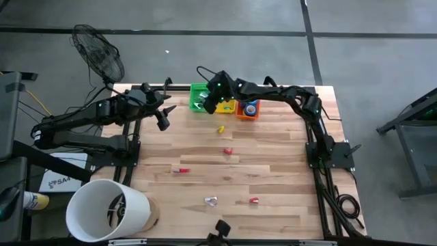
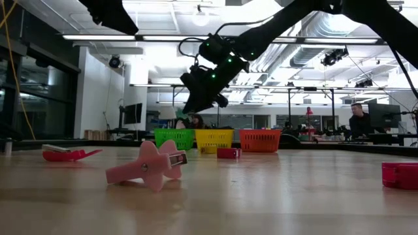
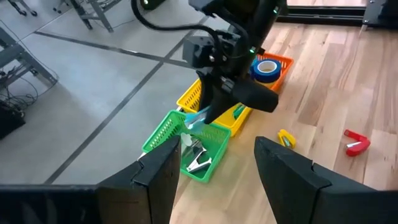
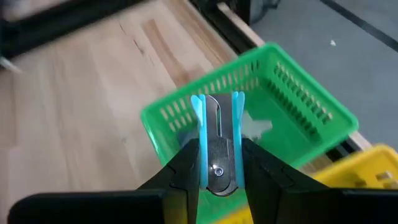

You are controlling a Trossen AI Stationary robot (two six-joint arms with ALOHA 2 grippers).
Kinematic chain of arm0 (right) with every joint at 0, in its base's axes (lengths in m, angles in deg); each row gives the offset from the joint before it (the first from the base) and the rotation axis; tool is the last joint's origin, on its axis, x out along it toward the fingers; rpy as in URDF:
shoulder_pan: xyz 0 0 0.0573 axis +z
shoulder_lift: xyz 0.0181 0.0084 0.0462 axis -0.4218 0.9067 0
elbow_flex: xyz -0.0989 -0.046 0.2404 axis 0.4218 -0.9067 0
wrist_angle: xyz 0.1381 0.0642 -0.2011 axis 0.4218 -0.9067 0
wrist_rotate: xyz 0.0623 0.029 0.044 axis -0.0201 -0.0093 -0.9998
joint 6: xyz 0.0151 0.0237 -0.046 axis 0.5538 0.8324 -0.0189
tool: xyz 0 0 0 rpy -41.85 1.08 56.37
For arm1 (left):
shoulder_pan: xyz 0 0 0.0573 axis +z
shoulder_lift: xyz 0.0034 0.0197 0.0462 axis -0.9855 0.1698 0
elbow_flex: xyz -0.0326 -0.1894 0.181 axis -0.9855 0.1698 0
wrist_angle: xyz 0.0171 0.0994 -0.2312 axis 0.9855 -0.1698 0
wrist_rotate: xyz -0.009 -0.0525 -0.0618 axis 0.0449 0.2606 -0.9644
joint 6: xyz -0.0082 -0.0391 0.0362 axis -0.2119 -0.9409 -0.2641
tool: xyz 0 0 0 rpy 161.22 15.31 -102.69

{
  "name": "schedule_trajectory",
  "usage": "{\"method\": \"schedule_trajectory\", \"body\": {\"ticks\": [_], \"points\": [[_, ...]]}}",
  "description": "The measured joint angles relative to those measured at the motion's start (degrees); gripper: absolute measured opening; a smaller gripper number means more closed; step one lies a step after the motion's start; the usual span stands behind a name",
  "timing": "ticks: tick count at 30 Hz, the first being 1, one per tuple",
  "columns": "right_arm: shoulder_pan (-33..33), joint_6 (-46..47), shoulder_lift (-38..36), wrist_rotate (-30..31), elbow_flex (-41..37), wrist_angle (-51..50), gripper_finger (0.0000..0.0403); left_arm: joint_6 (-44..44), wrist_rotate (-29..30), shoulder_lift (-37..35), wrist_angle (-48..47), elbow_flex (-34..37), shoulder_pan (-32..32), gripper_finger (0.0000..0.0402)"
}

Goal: Pick and place Stapler, Stapler remover, tape
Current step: Put the light blue staple remover into the green bin

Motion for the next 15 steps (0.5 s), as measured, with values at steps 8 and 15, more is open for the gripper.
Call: {"method": "schedule_trajectory", "body": {"ticks": [8,15], "points": [[0.8,3.8,1.9,-0.1,0.1,9.4,0.0084,0.0,-0.1,0.0,0.0,0.0,0.0,0.0199],[0.7,9.5,2.2,4.0,0.1,8.2,0.0085,0.0,-0.1,-0.1,-0.1,0.0,0.0,0.0199]]}}
